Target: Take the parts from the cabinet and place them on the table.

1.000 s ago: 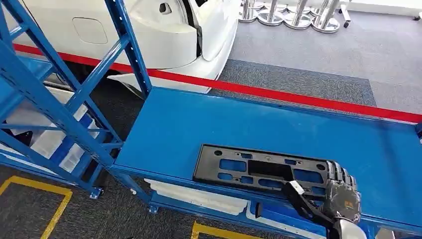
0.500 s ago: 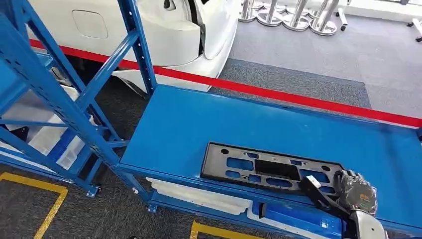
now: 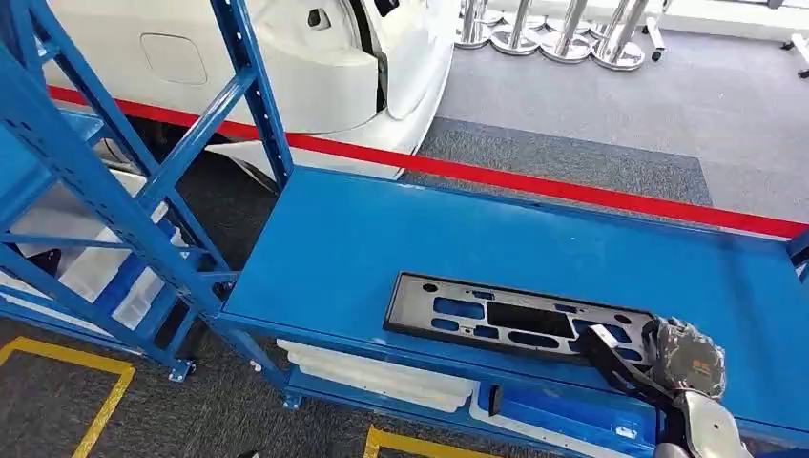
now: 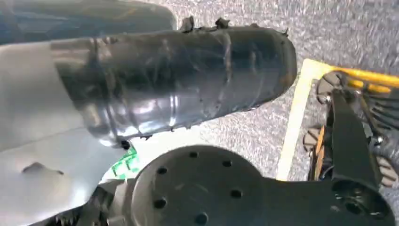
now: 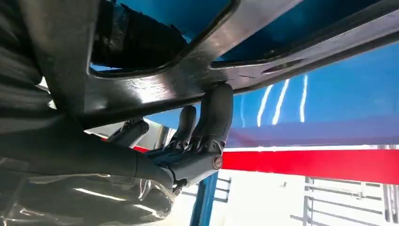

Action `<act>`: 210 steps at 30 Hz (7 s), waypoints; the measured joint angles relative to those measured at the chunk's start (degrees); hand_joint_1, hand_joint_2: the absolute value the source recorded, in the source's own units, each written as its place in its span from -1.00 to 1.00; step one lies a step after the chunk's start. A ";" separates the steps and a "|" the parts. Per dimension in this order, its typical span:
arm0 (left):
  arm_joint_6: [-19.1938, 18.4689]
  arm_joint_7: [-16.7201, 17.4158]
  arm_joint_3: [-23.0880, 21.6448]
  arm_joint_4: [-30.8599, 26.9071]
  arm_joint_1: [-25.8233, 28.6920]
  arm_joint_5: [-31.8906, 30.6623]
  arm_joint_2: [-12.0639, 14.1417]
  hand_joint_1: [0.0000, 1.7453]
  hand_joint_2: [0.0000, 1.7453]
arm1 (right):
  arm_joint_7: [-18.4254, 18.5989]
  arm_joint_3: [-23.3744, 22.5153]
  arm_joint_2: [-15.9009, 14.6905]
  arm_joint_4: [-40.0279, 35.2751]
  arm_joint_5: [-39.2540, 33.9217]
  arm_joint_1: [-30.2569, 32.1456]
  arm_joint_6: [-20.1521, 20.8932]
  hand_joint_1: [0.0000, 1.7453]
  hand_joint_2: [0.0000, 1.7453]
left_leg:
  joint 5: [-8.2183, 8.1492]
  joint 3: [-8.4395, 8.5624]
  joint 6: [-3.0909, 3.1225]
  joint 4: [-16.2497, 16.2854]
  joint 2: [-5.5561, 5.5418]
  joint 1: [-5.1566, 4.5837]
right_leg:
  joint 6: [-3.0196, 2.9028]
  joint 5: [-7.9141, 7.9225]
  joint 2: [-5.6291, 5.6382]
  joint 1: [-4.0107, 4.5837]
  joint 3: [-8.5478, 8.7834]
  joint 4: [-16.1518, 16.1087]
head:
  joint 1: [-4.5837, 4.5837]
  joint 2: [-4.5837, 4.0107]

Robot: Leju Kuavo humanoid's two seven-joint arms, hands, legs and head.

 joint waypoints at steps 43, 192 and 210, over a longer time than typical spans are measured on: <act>1.18 -0.68 -0.28 0.39 0.82 2.51 0.74 -1.00 -1.00 | -23.37 -6.06 7.06 -25.99 -41.97 8.40 -28.72 1.00 1.00 | 3.35 0.32 1.52 -3.21 -0.09 -0.30 | 1.86 -1.95 -0.21 0.32 -2.51 4.29 | 0.22 0.00; 0.92 -0.11 -0.11 0.63 0.15 4.42 1.70 -1.00 -1.00 | -47.71 -8.85 12.04 -37.94 -78.01 17.03 -27.61 1.00 1.00 | 0.95 6.13 2.80 -1.81 -0.25 -2.27 | -0.62 0.52 0.03 1.22 -4.61 3.19 | -1.81 0.00; 0.74 -0.57 -0.24 0.68 -0.13 4.11 1.01 -1.00 -1.00 | -46.18 -9.97 11.54 -38.45 -76.50 17.25 -26.75 1.00 1.00 | 8.58 -2.19 1.62 -5.80 0.57 -1.27 | 1.53 -6.27 0.56 0.05 5.26 0.53 | -1.79 0.00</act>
